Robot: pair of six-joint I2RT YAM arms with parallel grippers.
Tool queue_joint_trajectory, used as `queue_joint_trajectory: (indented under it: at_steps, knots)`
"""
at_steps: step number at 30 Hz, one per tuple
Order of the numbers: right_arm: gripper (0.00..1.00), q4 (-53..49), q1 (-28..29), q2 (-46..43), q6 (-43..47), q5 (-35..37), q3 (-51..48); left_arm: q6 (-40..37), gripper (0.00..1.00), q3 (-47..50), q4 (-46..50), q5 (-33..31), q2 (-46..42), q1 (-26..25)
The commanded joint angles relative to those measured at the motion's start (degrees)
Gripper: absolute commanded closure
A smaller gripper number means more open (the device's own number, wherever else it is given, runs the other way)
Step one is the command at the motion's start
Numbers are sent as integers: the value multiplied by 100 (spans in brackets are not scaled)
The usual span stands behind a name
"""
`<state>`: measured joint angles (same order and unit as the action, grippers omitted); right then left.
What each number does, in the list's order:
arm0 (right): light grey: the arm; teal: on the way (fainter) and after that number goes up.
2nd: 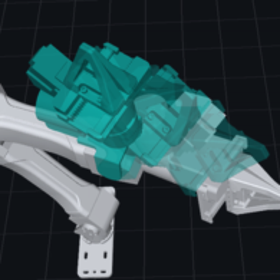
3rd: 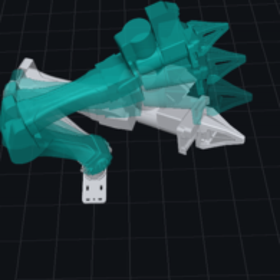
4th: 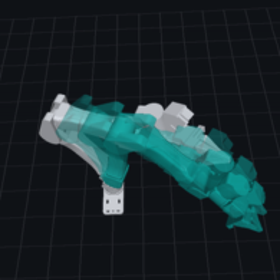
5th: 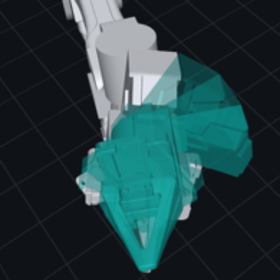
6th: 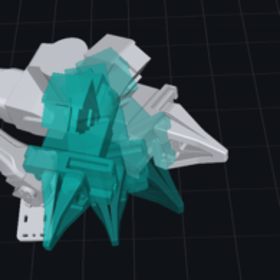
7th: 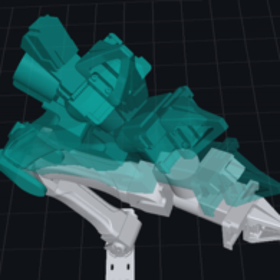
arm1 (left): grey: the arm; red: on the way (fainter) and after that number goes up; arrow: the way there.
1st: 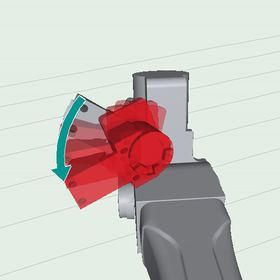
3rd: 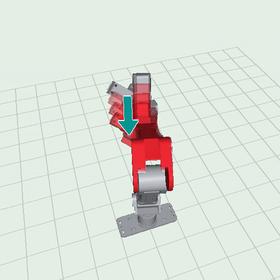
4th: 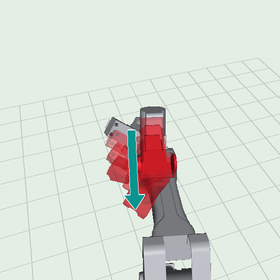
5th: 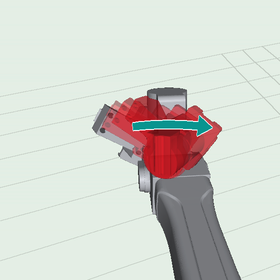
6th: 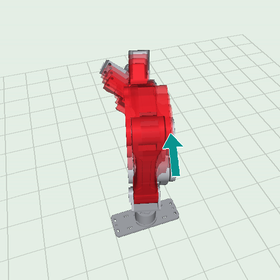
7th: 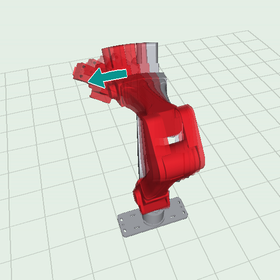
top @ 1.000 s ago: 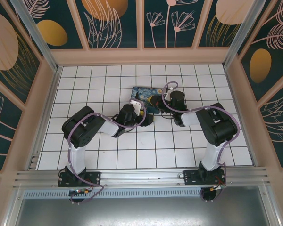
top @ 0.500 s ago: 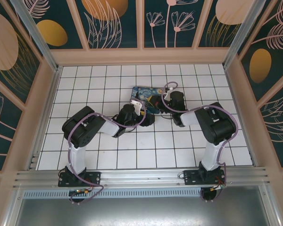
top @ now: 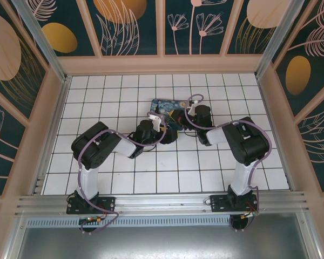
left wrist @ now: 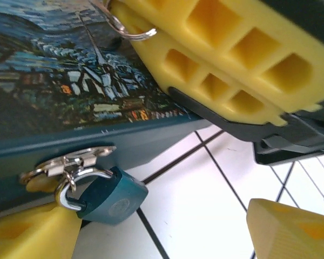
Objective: Unlock a padlock with a key
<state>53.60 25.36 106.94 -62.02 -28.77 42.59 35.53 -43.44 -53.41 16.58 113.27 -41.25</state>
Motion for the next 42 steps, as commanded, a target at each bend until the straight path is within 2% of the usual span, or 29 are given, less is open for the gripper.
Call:
queue_joint_trajectory:
  at_steps: [1, 16, 28, 33, 42]
  knots:
    - [100, -173, -5, 152, -46, -32, -154, 326, 19, 13, -620, 364, -299, -28]
    - [100, -61, -4, 152, -82, -49, -243, 701, 21, 11, -901, 85, 265, -27]
    - [100, -46, -5, 166, -91, -49, -218, 808, 23, 91, -867, -495, 508, -11]
    - [100, -29, -5, 192, -95, -49, -228, 991, 30, 154, -1109, -656, 589, -12]
    - [100, 10, -5, 253, -114, -58, -203, 1001, 47, 17, -1007, -764, 641, 8]
